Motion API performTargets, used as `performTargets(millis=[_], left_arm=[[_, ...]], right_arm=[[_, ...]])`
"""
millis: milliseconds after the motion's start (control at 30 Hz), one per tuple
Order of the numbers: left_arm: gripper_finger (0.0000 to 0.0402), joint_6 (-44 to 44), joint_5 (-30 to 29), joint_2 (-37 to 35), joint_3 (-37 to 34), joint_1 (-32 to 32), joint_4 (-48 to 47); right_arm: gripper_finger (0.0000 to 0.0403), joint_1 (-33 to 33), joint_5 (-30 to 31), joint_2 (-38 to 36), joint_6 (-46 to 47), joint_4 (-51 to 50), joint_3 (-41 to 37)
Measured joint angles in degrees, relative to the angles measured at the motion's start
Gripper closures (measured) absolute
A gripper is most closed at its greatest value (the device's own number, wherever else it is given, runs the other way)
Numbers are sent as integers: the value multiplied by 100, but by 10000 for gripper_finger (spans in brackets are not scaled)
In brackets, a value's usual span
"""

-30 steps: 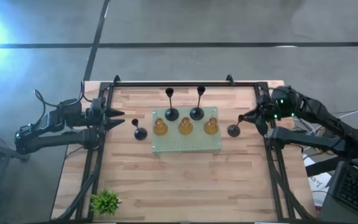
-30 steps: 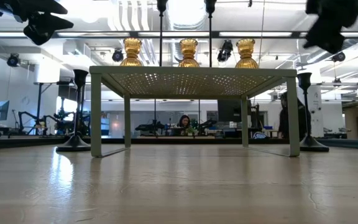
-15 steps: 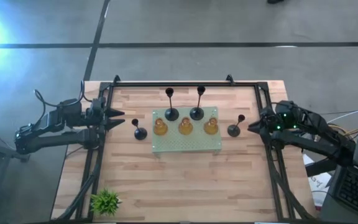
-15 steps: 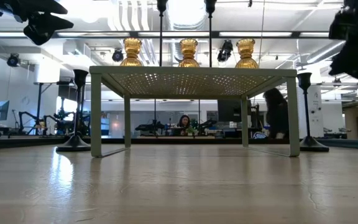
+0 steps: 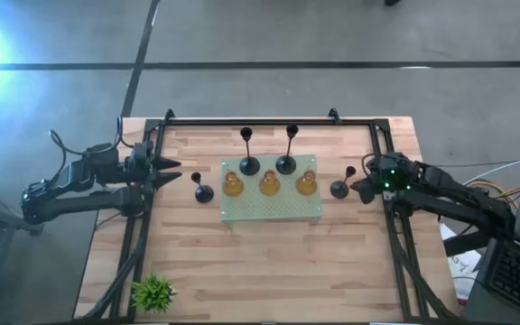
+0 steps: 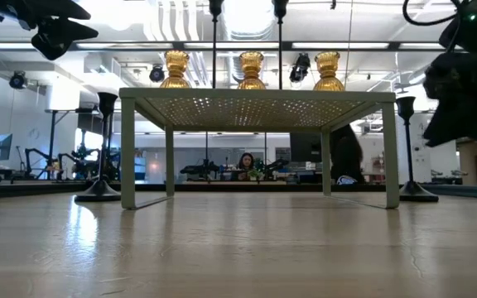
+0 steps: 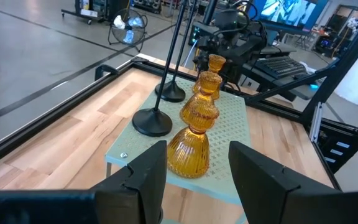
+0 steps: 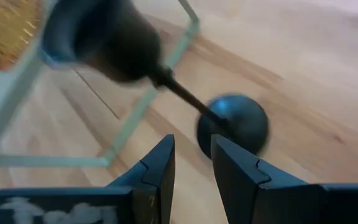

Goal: Pick & Place candle stick holders
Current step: Put the black candle holder on the shelf

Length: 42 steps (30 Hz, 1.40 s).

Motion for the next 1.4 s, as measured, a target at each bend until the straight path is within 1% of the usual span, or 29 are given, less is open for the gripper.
performTargets(millis=[67,267,400,533,700,767,833,933,1033,1133,1200,1233,1300,1400], left_arm=[[225,4,-1,0,0,0,0],[225,11,-1,0,0,0,-2],[225,11,-3,0,0,-2,-2],[225,0,-6,0,0,-1,-2],[225,4,-7,0,0,-2,-2],[225,5,-7,0,0,-1,-2],[225,19,-7,0,0,-1,-2],[225,24,-7,0,0,-1,-2],[225,94,-7,0,0,-2,-2],[225,226,-10,0,0,0,-1],[225,283,-10,0,0,-2,-1],[225,300,-10,0,0,0,0],[225,314,-10,0,0,0,0],[225,317,-10,0,0,-1,0]], right_arm=[[306,2,67,92,0,171,-80],[306,1,123,365,60,223,-179],[314,2,203,433,101,246,-47],[334,5,92,425,351,239,406],[353,39,102,465,231,-35,1422],[355,40,268,514,-36,-120,1864],[355,39,581,598,-276,-220,2255],[355,39,1052,780,-833,-198,2643],[355,39,1296,999,-1637,339,2781],[355,39,1283,1247,-2560,1352,2680],[355,35,1062,1432,-3136,2125,2514],[356,23,785,1537,-3467,2511,2444],[358,-40,71,1791,-4134,3116,2326],[370,-279,-1269,2211,-4778,3665,2229]])
